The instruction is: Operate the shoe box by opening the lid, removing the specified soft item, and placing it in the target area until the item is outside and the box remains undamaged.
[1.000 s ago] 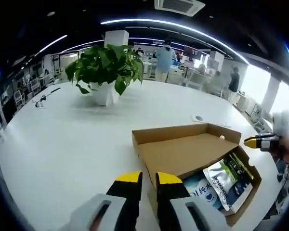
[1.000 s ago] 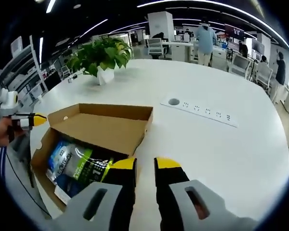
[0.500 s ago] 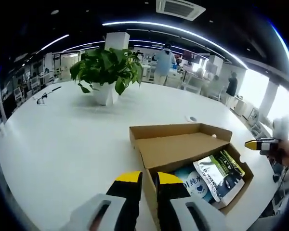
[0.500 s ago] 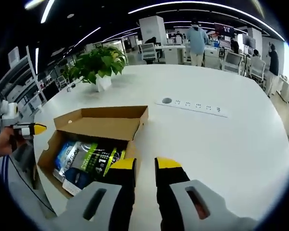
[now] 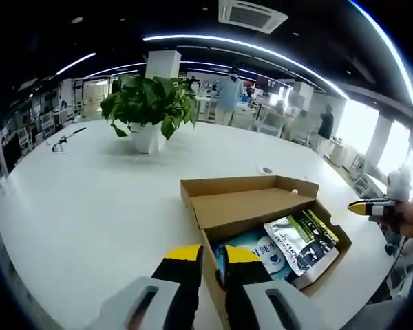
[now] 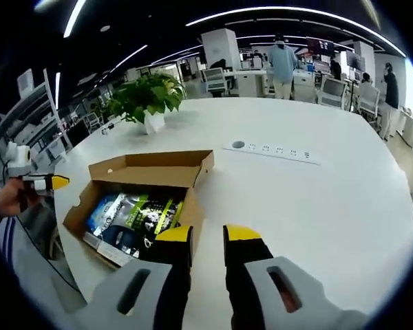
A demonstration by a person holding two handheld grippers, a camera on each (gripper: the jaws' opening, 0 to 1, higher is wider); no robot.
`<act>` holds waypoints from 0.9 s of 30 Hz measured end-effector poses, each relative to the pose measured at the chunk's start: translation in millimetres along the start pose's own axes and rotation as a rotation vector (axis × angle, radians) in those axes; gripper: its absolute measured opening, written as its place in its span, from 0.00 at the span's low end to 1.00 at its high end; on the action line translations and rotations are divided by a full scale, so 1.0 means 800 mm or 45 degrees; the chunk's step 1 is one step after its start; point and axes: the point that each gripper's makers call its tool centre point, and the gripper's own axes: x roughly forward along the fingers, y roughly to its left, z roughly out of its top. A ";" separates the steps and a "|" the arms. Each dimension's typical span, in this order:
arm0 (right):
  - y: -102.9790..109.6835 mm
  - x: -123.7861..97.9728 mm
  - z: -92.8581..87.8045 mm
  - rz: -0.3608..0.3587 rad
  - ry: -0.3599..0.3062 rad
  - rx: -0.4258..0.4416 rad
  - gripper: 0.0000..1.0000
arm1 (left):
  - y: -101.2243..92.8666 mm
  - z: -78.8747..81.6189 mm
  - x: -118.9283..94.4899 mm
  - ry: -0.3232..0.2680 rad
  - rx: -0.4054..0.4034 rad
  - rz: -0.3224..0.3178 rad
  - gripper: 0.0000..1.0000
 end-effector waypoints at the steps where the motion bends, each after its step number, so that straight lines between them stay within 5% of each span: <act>1: 0.001 -0.003 0.000 0.004 -0.001 -0.003 0.15 | -0.006 -0.001 -0.002 -0.001 0.005 -0.025 0.12; 17: 0.039 -0.032 -0.016 0.134 -0.027 -0.029 0.21 | -0.050 -0.029 -0.031 0.034 0.100 -0.167 0.17; 27: 0.056 -0.046 -0.041 0.166 -0.003 -0.056 0.22 | -0.058 -0.045 -0.041 0.053 0.112 -0.208 0.18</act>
